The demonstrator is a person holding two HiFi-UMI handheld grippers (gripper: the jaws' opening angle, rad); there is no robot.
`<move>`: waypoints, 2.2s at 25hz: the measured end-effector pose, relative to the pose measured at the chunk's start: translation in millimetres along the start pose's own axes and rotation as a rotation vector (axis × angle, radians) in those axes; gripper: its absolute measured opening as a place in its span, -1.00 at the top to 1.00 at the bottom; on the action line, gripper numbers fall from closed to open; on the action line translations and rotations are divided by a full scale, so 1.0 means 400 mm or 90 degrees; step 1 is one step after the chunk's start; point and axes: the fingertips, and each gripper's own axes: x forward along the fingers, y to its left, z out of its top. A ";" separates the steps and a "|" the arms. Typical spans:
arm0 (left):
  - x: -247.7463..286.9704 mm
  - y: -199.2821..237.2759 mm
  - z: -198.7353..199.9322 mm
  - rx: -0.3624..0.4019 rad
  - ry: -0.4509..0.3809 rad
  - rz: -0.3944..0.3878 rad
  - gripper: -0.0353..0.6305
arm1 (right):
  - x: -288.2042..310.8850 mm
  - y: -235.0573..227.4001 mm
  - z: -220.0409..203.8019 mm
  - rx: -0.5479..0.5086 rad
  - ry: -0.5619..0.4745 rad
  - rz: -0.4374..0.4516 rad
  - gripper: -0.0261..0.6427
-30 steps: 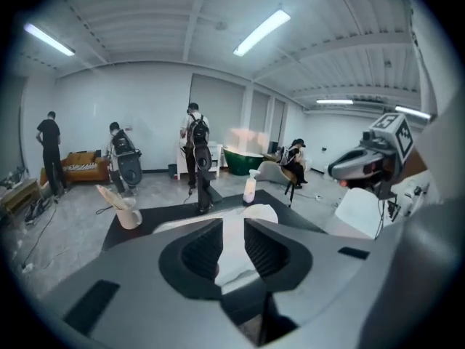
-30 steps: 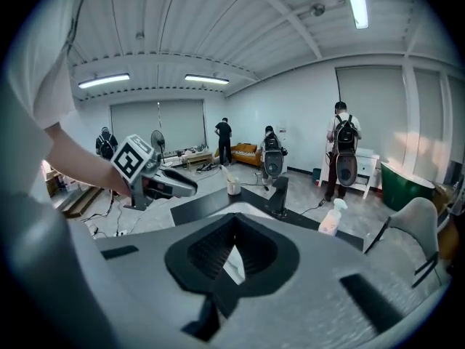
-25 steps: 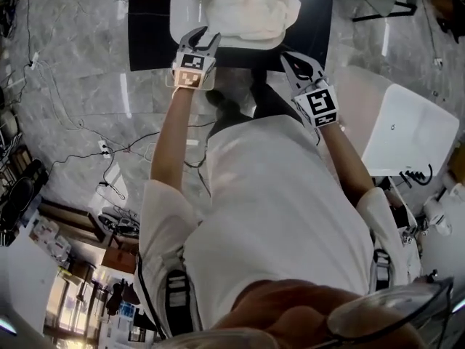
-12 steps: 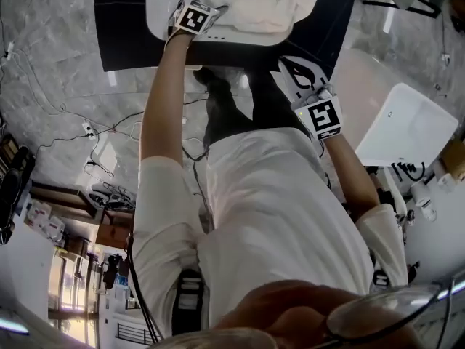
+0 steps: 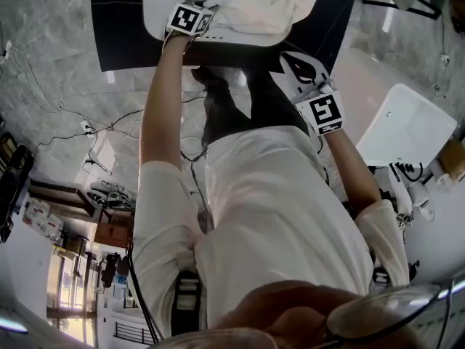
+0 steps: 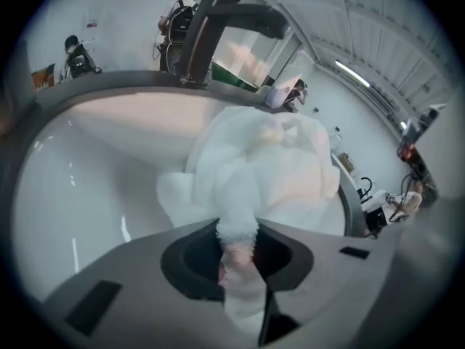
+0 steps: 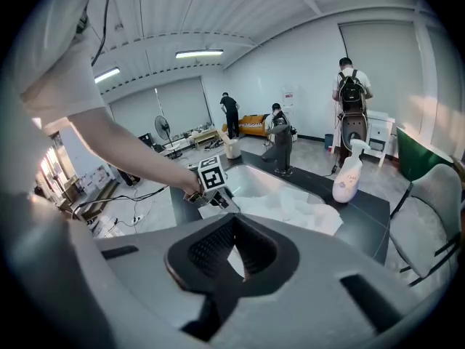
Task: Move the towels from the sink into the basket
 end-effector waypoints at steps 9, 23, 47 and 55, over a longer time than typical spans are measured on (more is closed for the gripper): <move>-0.309 -0.128 0.062 0.035 -0.131 0.071 0.67 | -0.045 0.048 0.059 -0.017 -0.017 -0.002 0.93; -0.822 -0.352 0.118 0.049 -0.374 0.161 0.67 | -0.130 0.172 0.141 -0.039 -0.069 -0.011 0.93; -1.467 -0.537 -0.286 -0.129 -0.673 0.420 0.67 | -0.089 0.483 0.485 -0.206 -0.213 0.123 0.93; -1.486 -0.528 -0.407 -0.181 -0.663 0.450 0.67 | -0.061 0.591 0.477 -0.223 -0.191 0.165 0.93</move>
